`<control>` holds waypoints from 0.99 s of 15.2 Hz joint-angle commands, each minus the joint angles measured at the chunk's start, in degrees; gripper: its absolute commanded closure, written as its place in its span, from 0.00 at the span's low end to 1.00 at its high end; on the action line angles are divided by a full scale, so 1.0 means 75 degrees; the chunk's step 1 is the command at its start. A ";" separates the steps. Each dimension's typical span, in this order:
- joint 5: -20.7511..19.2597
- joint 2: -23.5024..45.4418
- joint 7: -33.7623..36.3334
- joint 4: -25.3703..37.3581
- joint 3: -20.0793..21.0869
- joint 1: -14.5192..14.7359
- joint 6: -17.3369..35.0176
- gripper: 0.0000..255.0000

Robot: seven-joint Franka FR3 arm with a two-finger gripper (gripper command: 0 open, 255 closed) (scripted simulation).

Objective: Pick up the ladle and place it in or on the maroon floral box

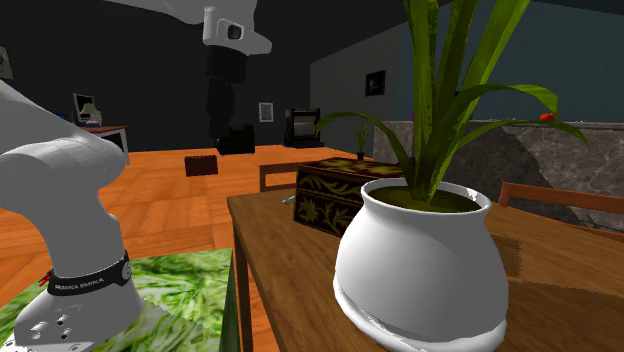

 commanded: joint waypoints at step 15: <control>0.0192 0.2912 0.1013 0.0454 0.1341 0.0596 0.3259 0.00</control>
